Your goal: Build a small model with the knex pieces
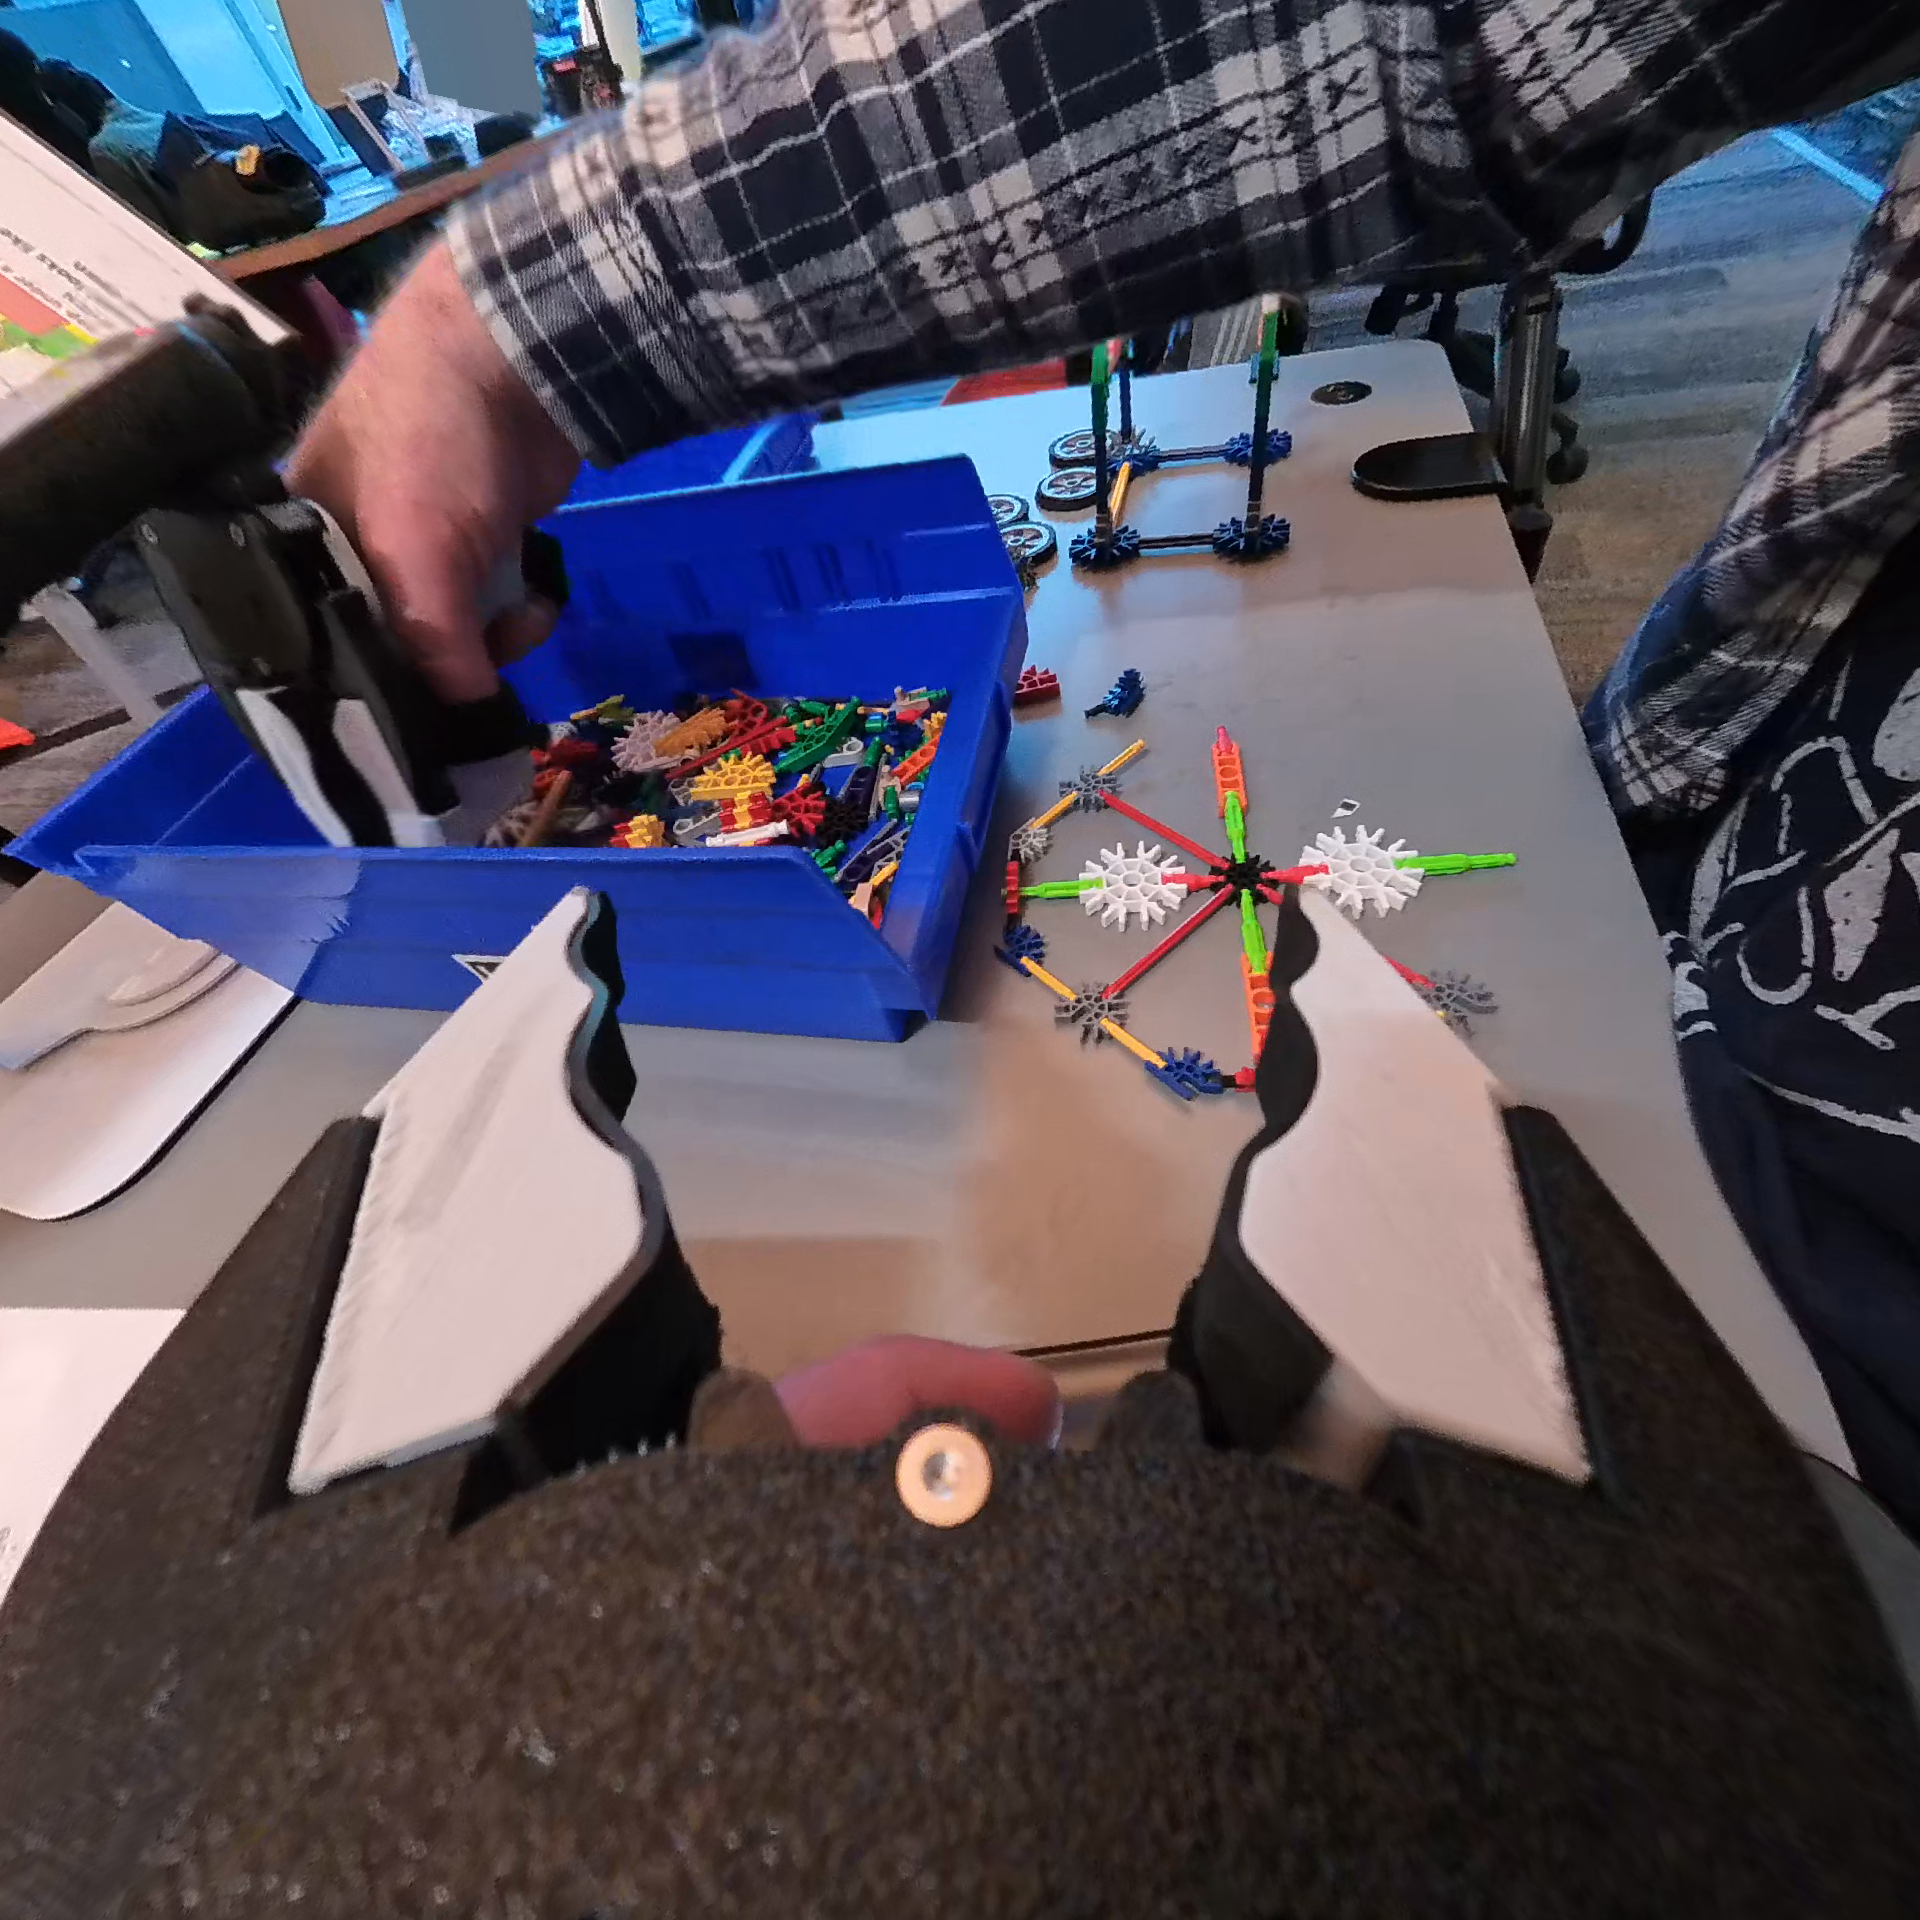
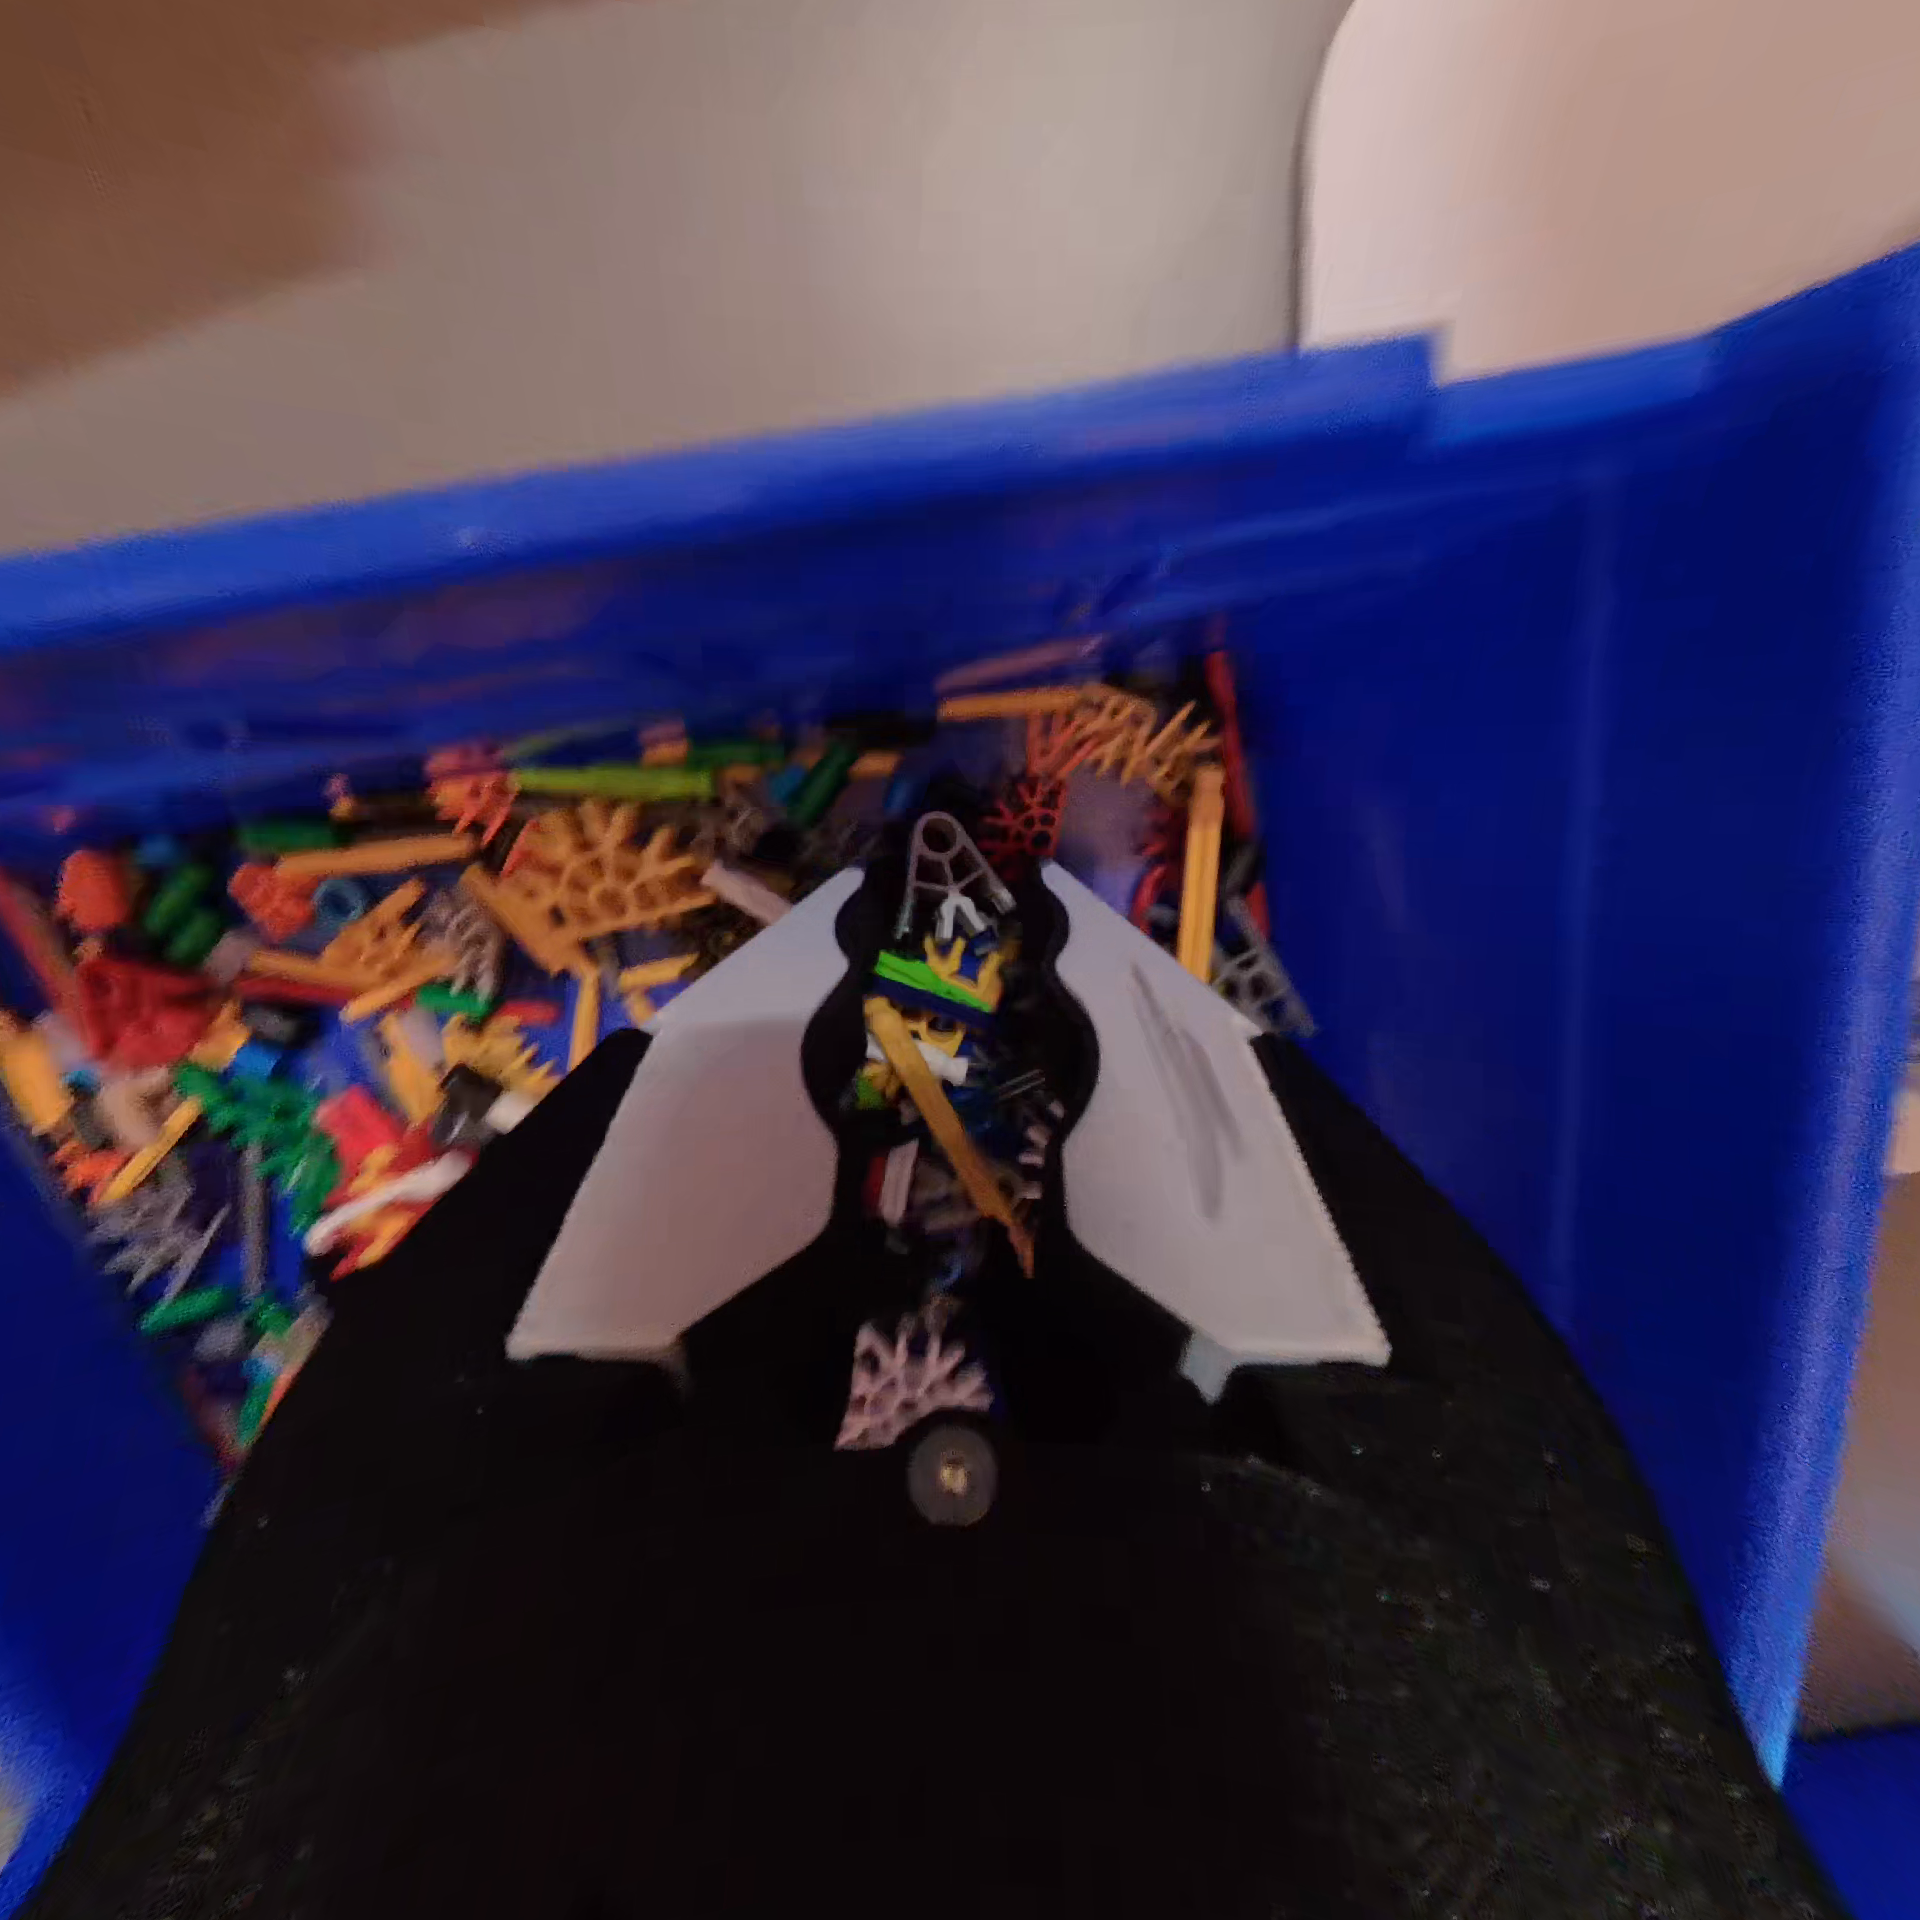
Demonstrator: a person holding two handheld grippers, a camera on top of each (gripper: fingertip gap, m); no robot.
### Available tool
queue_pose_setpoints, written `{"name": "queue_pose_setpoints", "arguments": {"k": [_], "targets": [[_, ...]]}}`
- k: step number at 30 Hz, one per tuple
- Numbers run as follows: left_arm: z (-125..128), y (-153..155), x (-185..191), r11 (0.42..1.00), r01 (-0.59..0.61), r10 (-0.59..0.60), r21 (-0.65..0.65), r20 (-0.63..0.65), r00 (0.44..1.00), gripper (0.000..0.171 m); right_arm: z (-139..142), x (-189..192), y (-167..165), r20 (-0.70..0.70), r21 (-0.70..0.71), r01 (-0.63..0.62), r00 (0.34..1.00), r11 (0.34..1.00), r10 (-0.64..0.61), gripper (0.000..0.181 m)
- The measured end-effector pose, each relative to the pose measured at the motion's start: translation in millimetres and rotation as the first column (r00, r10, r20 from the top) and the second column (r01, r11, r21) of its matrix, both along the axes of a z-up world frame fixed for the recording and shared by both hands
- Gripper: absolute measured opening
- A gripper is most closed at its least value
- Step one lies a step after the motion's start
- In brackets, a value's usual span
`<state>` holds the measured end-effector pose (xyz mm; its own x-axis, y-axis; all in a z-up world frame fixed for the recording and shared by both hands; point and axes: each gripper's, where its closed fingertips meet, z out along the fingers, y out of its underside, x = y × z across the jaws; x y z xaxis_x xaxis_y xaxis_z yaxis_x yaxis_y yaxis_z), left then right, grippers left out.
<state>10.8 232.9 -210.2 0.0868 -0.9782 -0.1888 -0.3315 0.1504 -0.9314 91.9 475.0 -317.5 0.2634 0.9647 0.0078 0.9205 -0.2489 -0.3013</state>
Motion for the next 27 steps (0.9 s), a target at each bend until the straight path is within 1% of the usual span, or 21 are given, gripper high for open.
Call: {"name": "queue_pose_setpoints", "arguments": {"k": [2, 3, 6, 8, 9, 10, 13, 18, 21, 27], "targets": [[0.3, -0.9, 0.3, 1.0, 0.004, -0.004, 0.001, 0.001, 1.0, 0.122, 1.9, 16.4, -19.4, 0.092, -0.105, -0.005, 0.996, 0.994, 0.014, 0.025], [0.1, -0.8, 0.4, 1.0, 0.003, -0.003, 0.003, -0.001, 1.0, 0.122, 4.5, 22.1, -22.2, 0.122, -0.115, 0.004, 0.992, 0.993, 0.01, 0.026], [-0.6, -0.2, 0.3, 1.0, 0.002, -0.002, 0.005, -0.004, 1.0, 0.122, 19.9, 18.7, -16.5, 0.064, -0.053, 0.015, 0.998, 0.998, -0.012, 0.026], [-0.8, 0.0, 0.3, 1.0, 0.001, -0.001, 0.004, -0.005, 1.0, 0.122, 26.4, 20.2, -7.1, 0.044, -0.018, 0.076, 0.996, 0.997, -0.075, 0.019], [-0.8, -0.2, 0.5, 1.0, 0.002, -0.002, 0.005, -0.005, 1.0, 0.122, 27.0, 20.0, -5.9, 0.034, -0.023, 0.102, 0.994, 0.995, -0.101, 0.016], [-0.8, -0.4, 0.7, 1.0, 0.002, -0.002, 0.006, -0.005, 1.0, 0.122, 25.0, 19.6, -9.4, 0.035, -0.048, 0.104, 0.994, 0.993, -0.103, 0.016], [-1.1, -0.3, 0.6, 1.0, 0.002, -0.002, 0.007, -0.007, 1.0, 0.122, 16.4, 20.5, -6.7, 0.072, -0.003, 0.082, 0.994, 0.997, -0.082, 0.016], [-0.6, 0.5, -0.1, 1.0, -0.002, 0.002, 0.008, -0.005, 1.0, 0.122, 7.7, 10.6, -2.3, 0.047, 0.021, 0.071, 0.996, 0.997, -0.072, 0.016], [-0.6, 0.3, -0.2, 1.0, 0.0, 0.001, 0.009, -0.005, 1.0, 0.122, -3.4, 14.4, -5.2, 0.098, 0.001, 0.052, 0.994, 0.999, -0.052, 0.016], [0.6, 1.7, -1.1, 1.0, -0.005, 0.005, 0.01, -0.001, 1.0, 0.122, -2.0, 10.2, -5.6, 0.063, -0.006, 0.048, 0.997, 0.999, -0.047, 0.01]]}}
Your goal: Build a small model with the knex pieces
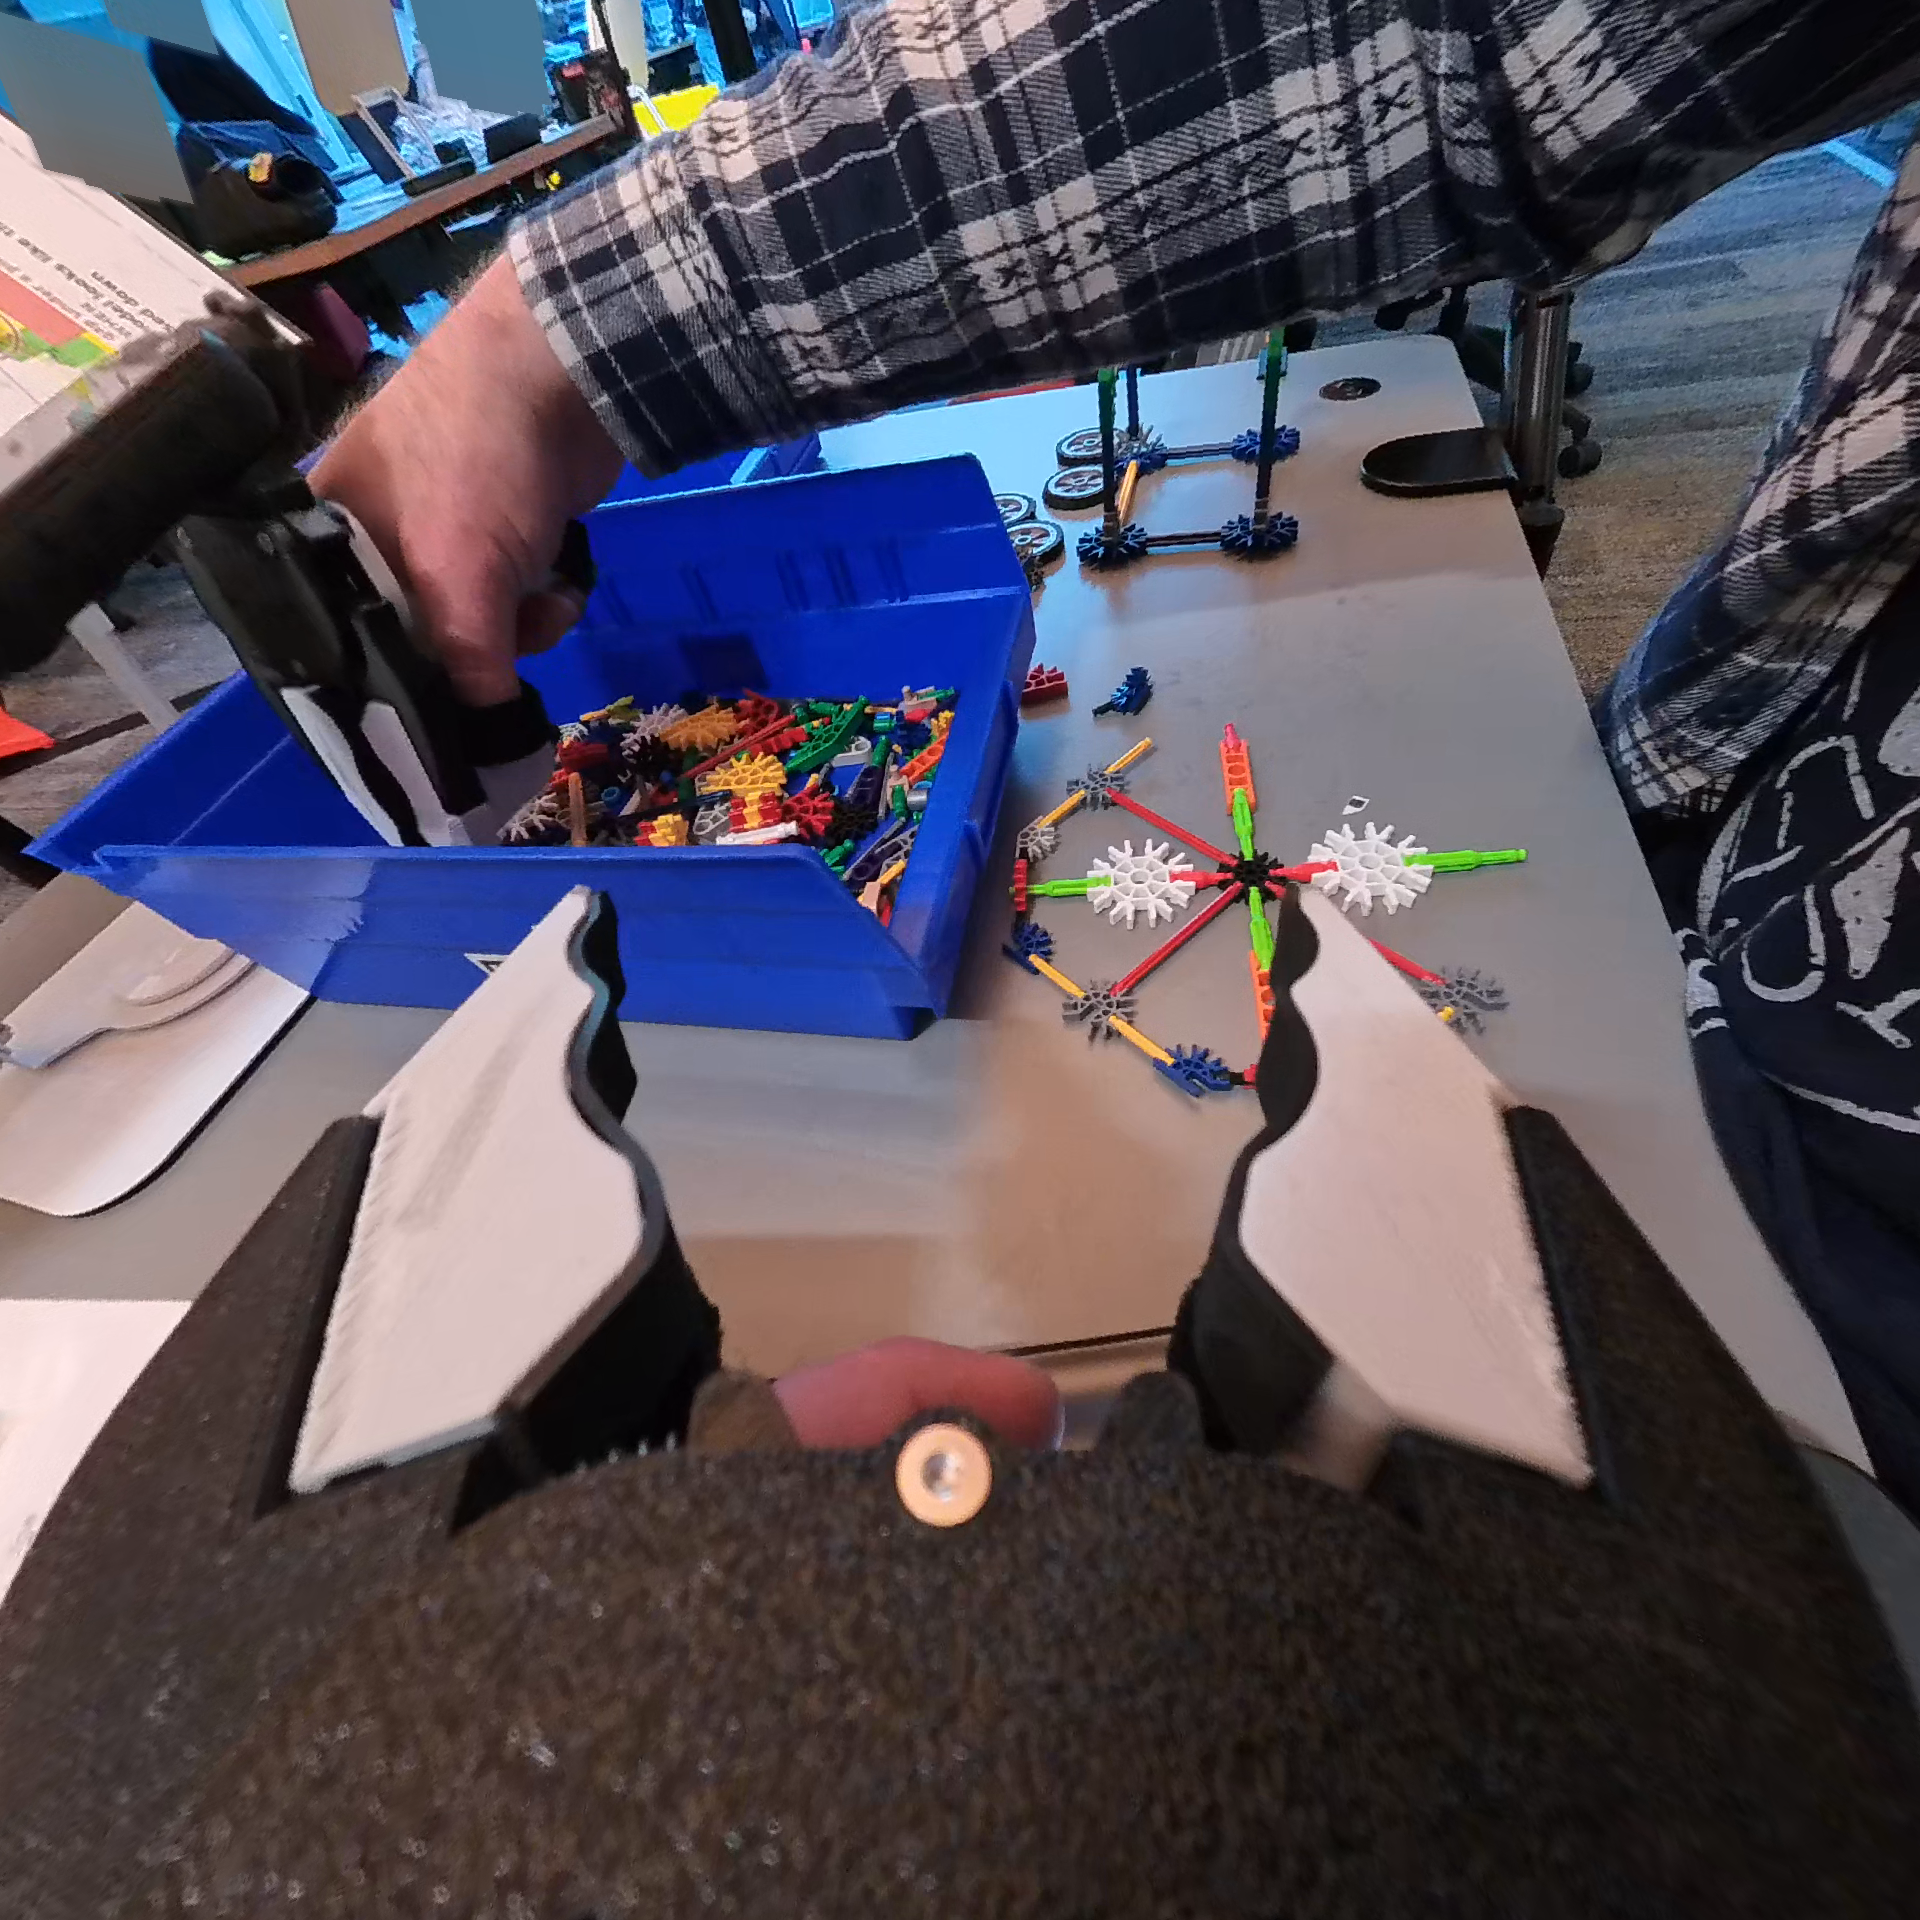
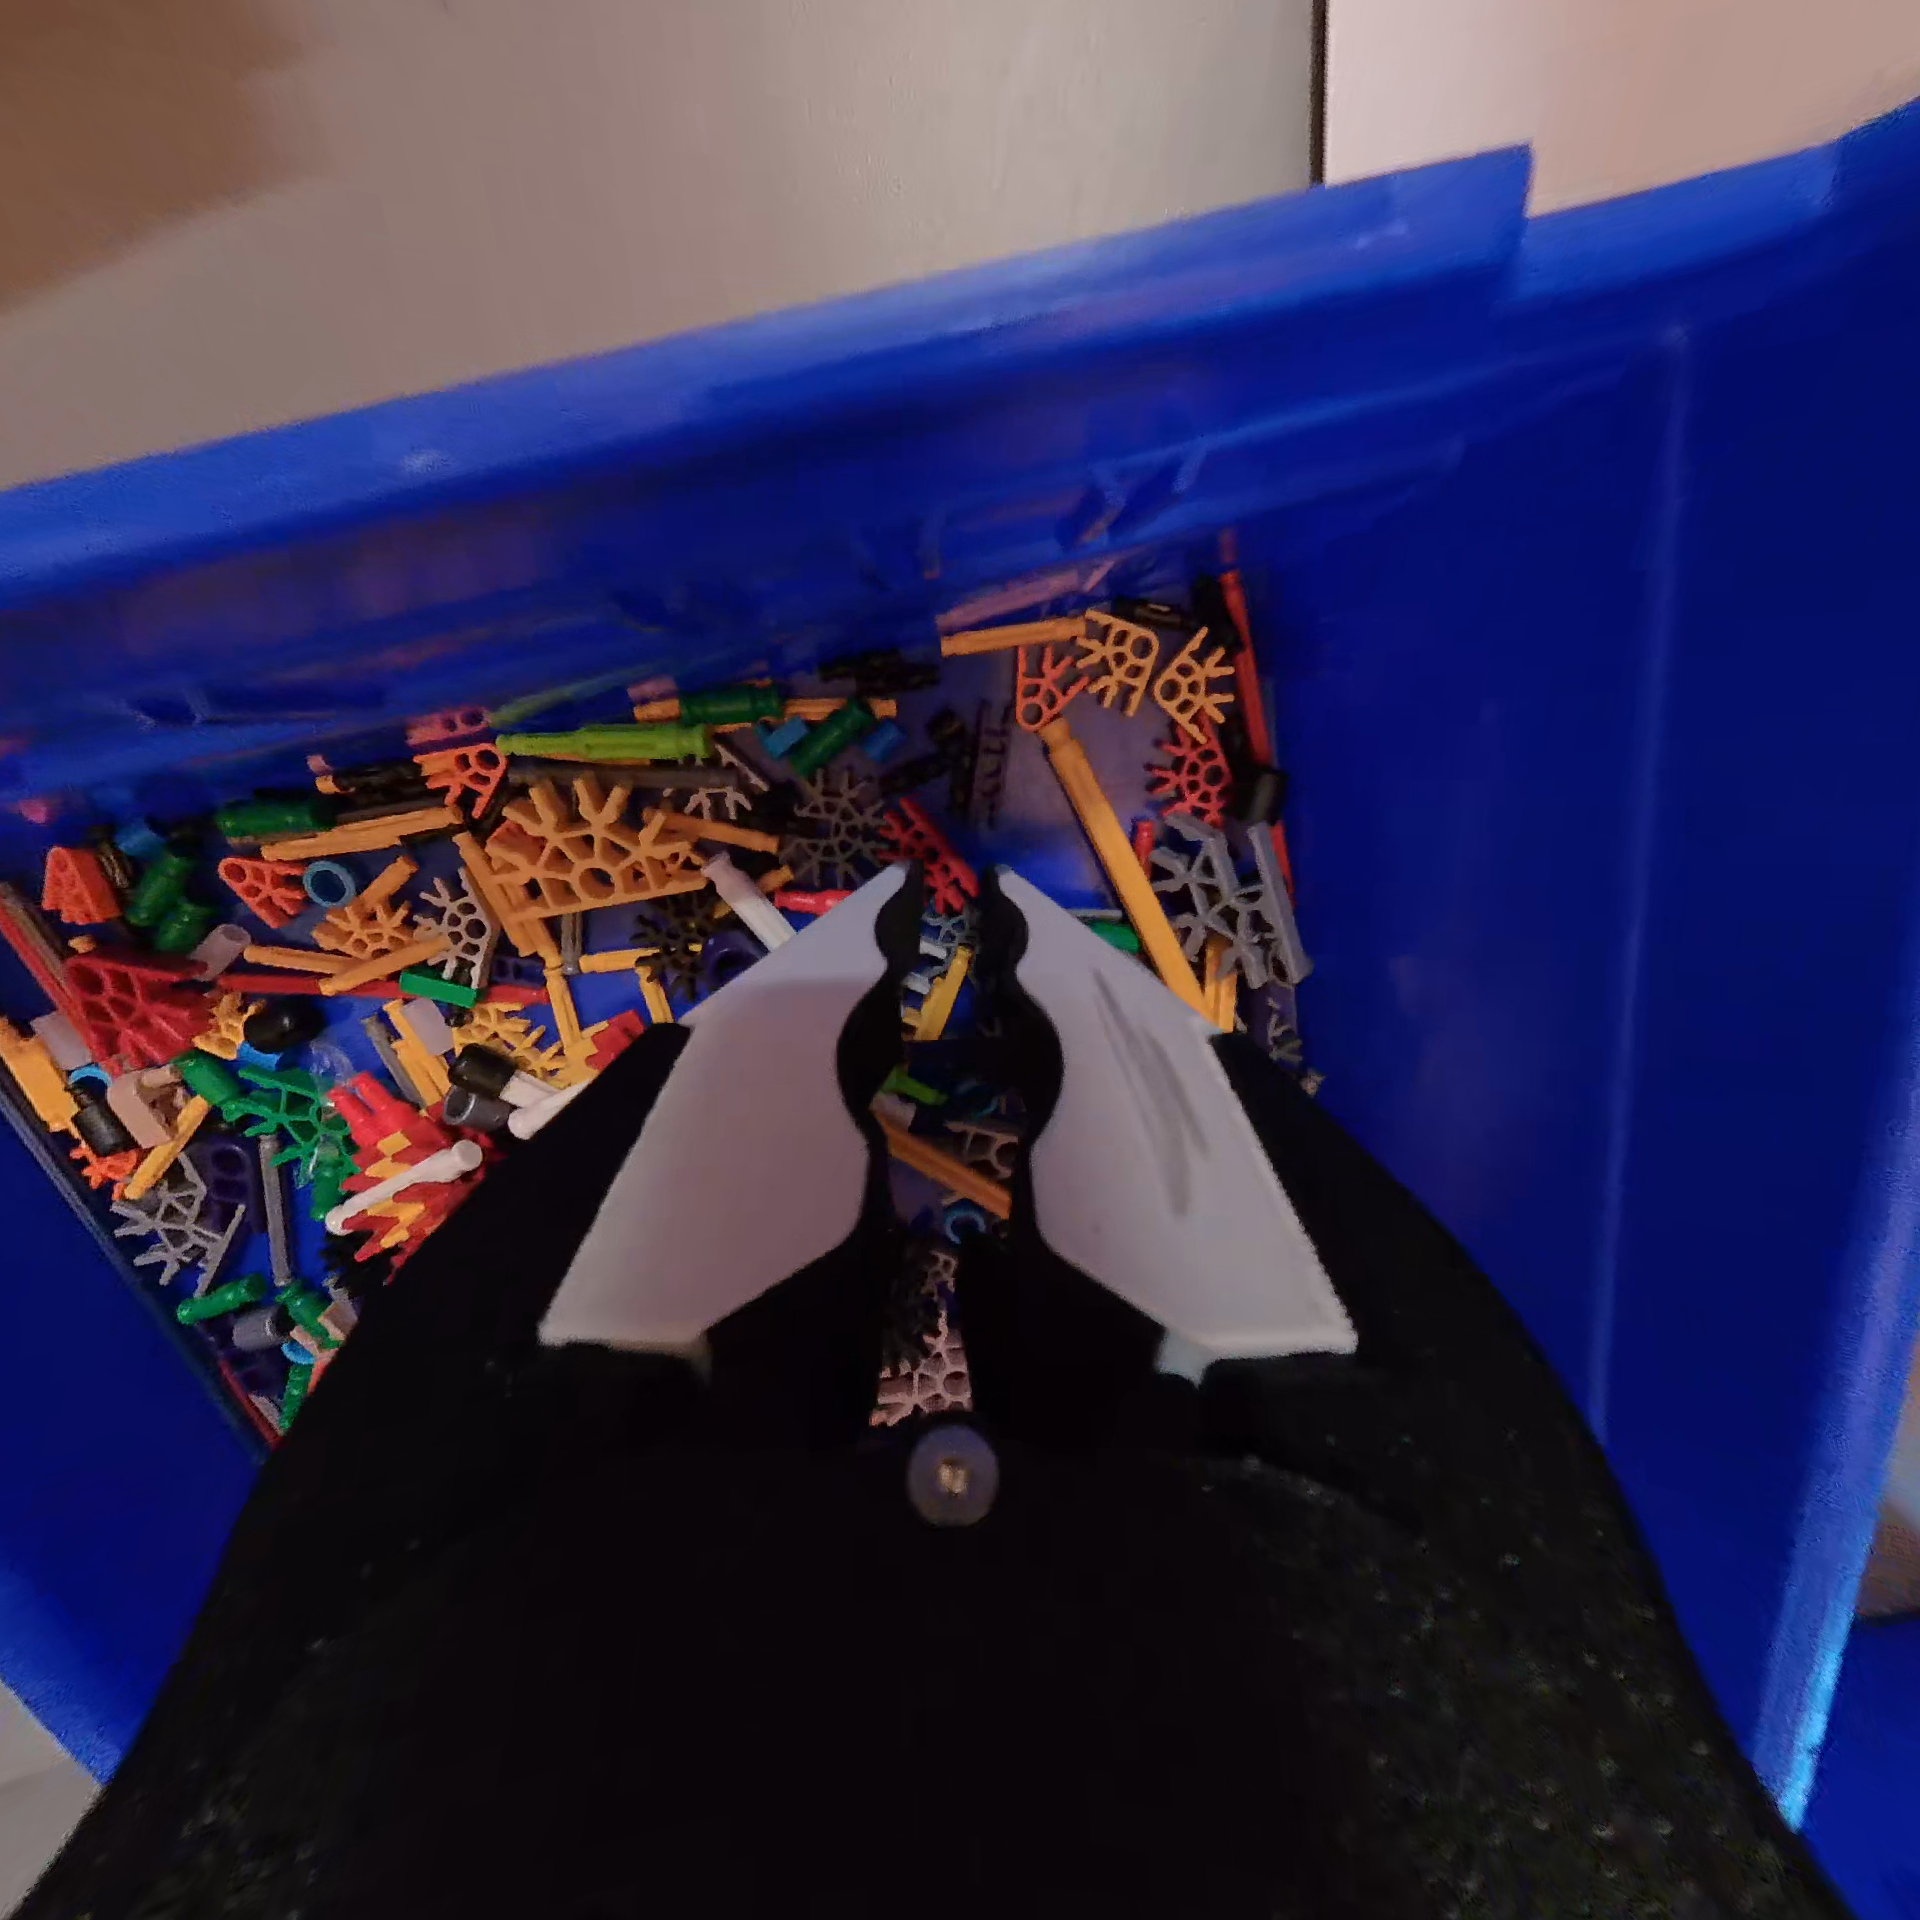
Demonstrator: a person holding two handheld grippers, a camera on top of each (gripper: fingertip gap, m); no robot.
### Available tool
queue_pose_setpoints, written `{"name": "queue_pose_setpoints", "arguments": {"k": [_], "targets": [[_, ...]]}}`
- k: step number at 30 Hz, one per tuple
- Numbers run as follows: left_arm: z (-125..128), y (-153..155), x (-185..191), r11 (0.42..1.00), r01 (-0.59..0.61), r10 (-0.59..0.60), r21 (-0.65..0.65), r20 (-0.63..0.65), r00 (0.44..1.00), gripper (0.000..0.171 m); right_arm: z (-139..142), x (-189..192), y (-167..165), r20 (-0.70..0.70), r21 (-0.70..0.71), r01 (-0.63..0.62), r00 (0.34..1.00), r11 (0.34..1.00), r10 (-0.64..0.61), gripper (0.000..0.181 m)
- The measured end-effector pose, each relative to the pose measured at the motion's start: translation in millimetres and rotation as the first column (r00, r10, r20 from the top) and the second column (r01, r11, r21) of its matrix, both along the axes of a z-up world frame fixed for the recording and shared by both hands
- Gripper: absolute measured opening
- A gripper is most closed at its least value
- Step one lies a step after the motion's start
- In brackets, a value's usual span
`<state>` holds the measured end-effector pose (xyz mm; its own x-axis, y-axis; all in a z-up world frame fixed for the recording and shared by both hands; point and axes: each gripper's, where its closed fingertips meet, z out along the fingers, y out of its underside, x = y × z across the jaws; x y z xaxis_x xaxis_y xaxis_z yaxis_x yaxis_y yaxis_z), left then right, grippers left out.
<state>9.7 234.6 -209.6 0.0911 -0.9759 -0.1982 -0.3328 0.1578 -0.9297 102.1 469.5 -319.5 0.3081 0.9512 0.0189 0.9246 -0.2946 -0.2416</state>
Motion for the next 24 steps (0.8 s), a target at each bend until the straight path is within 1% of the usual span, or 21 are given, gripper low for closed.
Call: {"name": "queue_pose_setpoints", "arguments": {"k": [2, 9, 11, 14, 16, 20, 22, 24], "targets": [[0.1, 1.1, -0.6, 1.0, -0.003, 0.003, -0.003, 0.001, 1.0, 0.122, 5.7, -2.0, 0.6, -0.026, 0.009, -0.002, 1.0, 1.0, 0.003, 0.002], [1.2, 2.9, -1.2, 1.0, -0.007, 0.007, -0.006, 0.008, 1.0, 0.121, 16.7, 2.8, -7.8, -0.055, -0.004, -0.002, 0.999, 1.0, 0.002, 0.002], [0.7, 4.1, -1.6, 1.0, -0.012, 0.012, -0.004, 0.005, 1.0, 0.121, 25.9, -0.3, -11.3, -0.089, 0.002, 0.002, 0.996, 1.0, -0.002, 0.002], [3.4, 7.0, -3.4, 1.0, -0.026, 0.026, 0.007, 0.012, 1.0, 0.12, 48.2, -2.9, -17.5, -0.122, 0.046, 0.011, 0.993, 0.999, -0.005, 0.002], [8.8, 9.6, -6.2, 0.999, -0.037, 0.037, 0.002, 0.033, 0.999, 0.114, 67.4, -5.3, -27.2, -0.15, 0.077, 0.005, 0.989, 0.997, 0.006, 0.002], [28.0, 16.4, -13.0, 0.997, -0.066, 0.069, -0.032, 0.116, 0.991, 0.102, 110.3, -15.2, -57.6, -0.219, 0.148, -0.016, 0.974, 0.989, 0.048, 0.002], [34.6, 20.7, -17.3, 0.996, -0.094, 0.094, -0.009, 0.133, 0.987, 0.095, 129.5, -21.5, -77.0, -0.26, 0.173, -0.028, 0.963, 0.985, 0.073, 0.002], [40.6, 23.0, -21.3, 0.993, -0.113, 0.109, 0.018, 0.148, 0.983, 0.083, 144.7, -25.7, -96.3, -0.285, 0.193, -0.041, 0.954, 0.98, 0.096, 0.001]]}}
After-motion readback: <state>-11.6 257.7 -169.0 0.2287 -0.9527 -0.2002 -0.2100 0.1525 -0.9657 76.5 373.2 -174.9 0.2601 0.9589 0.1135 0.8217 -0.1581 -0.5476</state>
